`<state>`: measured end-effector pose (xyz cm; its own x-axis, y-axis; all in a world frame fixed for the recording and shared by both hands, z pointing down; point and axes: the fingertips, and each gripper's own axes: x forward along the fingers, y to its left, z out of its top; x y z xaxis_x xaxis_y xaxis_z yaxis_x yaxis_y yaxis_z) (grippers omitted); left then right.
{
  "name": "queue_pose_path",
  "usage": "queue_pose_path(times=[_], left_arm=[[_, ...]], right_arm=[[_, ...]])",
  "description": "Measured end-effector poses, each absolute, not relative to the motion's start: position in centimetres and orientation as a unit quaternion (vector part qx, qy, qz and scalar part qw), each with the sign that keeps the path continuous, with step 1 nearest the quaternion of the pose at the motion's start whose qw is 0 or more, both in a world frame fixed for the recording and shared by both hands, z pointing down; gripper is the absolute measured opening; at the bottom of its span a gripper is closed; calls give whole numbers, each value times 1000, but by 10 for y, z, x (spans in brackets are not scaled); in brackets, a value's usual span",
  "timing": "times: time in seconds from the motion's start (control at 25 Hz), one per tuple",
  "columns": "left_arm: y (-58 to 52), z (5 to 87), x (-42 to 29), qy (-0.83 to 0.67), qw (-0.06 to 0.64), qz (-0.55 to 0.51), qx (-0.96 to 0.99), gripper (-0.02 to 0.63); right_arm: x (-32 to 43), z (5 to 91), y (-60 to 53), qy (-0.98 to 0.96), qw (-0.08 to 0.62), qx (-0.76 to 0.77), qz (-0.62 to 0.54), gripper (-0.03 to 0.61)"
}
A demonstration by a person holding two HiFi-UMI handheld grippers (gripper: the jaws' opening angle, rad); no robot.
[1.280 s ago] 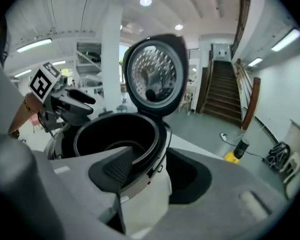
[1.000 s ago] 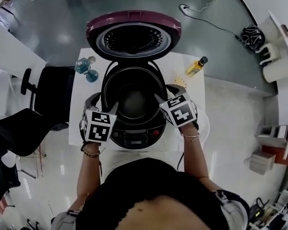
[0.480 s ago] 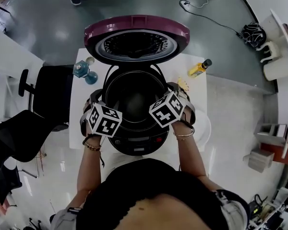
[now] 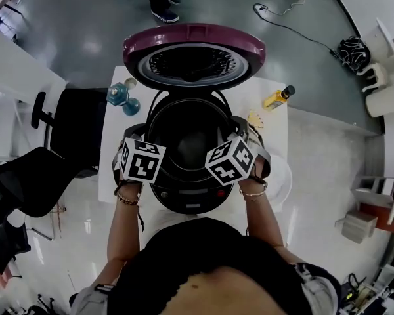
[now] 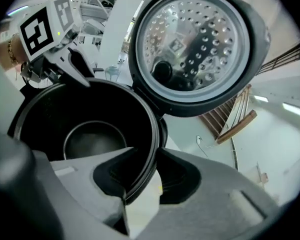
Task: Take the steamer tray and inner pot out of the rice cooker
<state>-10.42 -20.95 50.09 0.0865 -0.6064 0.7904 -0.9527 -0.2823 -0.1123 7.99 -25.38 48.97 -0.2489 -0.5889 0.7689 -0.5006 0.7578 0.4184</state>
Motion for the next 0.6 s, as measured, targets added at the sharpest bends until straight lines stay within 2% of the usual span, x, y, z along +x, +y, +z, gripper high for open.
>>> queue_pose_path(times=[0.32, 0.4, 0.6], left_arm=[[-208, 489, -105, -562, 231, 367, 704, 99], [-208, 482, -105, -562, 231, 356, 710, 54], [-205, 479, -105, -558, 271, 311, 720, 44]], right_arm=[[79, 470, -261, -852, 353, 373, 98, 64], [83, 471, -263, -859, 322, 375, 134, 57], [87, 470, -263, -874, 225, 362, 235, 40]])
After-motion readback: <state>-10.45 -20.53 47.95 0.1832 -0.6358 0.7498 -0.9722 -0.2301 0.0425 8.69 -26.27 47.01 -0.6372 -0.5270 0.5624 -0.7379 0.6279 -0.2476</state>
